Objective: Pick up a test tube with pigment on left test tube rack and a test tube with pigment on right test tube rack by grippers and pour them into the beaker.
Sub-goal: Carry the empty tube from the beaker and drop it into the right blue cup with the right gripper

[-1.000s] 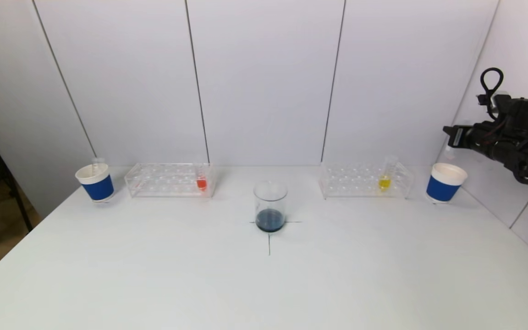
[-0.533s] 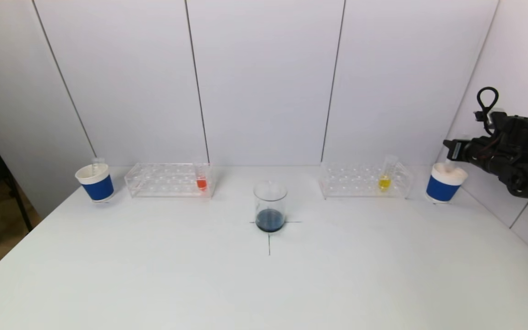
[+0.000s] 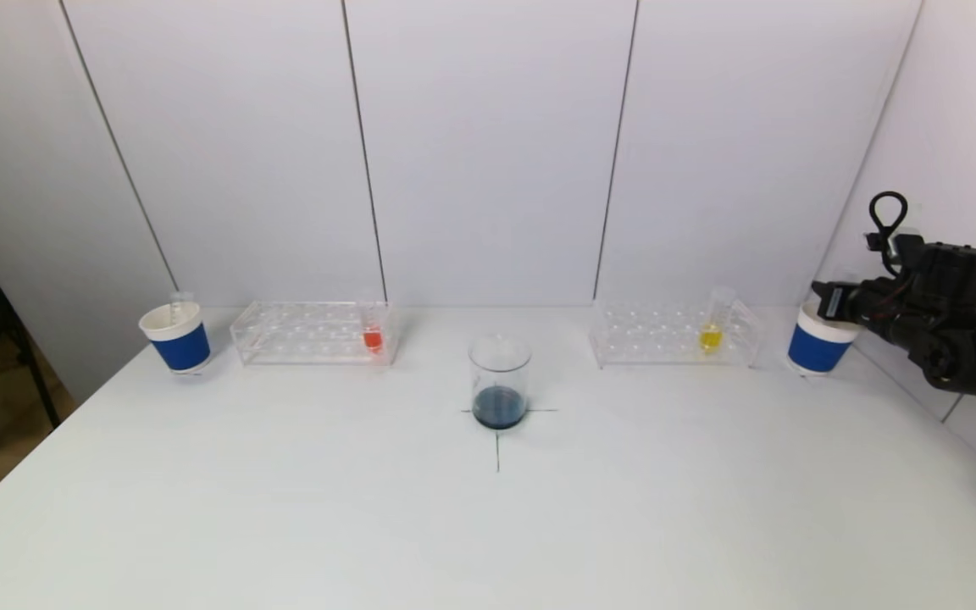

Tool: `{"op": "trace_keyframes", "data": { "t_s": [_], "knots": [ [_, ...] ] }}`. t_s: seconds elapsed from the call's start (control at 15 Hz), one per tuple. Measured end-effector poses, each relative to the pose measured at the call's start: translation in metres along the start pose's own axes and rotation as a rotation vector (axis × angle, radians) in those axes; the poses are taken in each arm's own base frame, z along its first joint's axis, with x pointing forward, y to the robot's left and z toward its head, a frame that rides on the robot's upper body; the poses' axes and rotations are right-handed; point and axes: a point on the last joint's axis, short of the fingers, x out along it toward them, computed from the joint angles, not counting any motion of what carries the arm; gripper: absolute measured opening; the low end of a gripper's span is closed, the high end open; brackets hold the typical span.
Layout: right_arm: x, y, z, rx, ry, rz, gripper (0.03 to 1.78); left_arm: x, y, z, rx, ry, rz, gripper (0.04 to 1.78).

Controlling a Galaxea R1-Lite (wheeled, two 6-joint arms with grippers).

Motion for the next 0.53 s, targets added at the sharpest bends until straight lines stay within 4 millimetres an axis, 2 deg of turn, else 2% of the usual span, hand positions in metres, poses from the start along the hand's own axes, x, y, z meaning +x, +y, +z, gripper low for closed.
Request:
{"op": "trace_keyframes", "data": {
  "t_s": [0.53],
  "knots": [
    [-0.0005,0.0001,-0.0045,0.002,0.014,0.0,0.55,0.0,0.0,0.0,0.0,0.0,-0.001,1.76]
  ]
}}
